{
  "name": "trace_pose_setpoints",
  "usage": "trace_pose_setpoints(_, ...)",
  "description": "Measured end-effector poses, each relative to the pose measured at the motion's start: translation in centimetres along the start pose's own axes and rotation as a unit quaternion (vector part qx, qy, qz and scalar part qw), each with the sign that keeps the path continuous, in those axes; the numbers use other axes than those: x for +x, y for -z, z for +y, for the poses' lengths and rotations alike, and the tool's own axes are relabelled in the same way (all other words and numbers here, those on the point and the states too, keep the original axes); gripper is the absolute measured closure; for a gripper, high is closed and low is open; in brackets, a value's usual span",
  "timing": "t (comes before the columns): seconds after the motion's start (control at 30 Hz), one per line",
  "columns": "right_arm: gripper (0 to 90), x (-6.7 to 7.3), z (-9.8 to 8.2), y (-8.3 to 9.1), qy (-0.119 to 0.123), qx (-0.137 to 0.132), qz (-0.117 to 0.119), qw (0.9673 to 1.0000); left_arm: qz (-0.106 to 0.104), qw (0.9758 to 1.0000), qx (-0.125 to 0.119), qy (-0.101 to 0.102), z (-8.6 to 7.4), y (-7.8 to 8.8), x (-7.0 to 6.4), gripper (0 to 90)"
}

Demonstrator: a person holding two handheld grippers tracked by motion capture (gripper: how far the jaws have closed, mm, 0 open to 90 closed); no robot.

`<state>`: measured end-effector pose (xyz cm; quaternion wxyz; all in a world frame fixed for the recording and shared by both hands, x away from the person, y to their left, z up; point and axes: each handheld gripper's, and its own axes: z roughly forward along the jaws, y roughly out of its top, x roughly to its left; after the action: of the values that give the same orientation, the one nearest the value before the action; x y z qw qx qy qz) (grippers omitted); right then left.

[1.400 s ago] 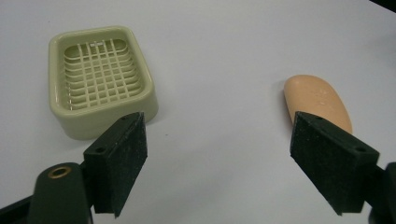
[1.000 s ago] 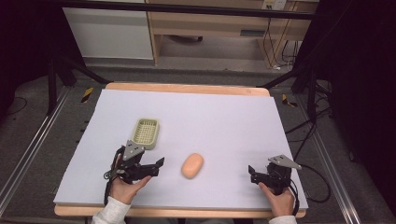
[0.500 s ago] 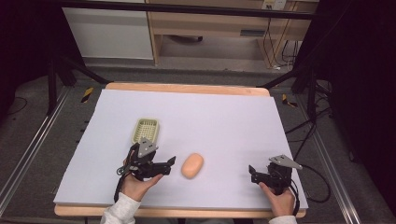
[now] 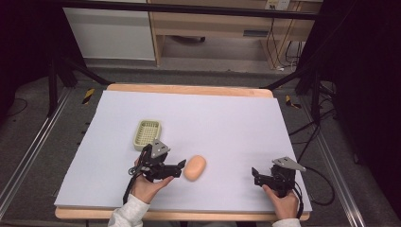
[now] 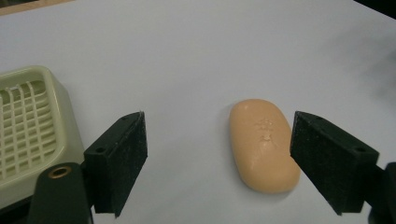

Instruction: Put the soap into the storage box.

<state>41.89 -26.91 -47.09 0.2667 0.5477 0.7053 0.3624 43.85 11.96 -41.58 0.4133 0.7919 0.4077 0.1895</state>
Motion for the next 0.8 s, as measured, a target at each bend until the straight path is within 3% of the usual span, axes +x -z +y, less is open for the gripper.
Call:
trace_pose_setpoints(0.13, 5.3, 0.0, 0.0, 0.0, 0.000, 0.000, 0.000, 1.0000, 0.000, 1.0000, -0.005, 0.000, 0.1, -0.2, -0.3, 18.7)
trace_pose_setpoints(0.8, 5.4, -0.1, 0.0, 0.0, -0.001, 0.002, 0.003, 1.0000, -0.015, 0.9993, 0.026, -0.024, 0.6, -2.5, -2.0, 18.9)
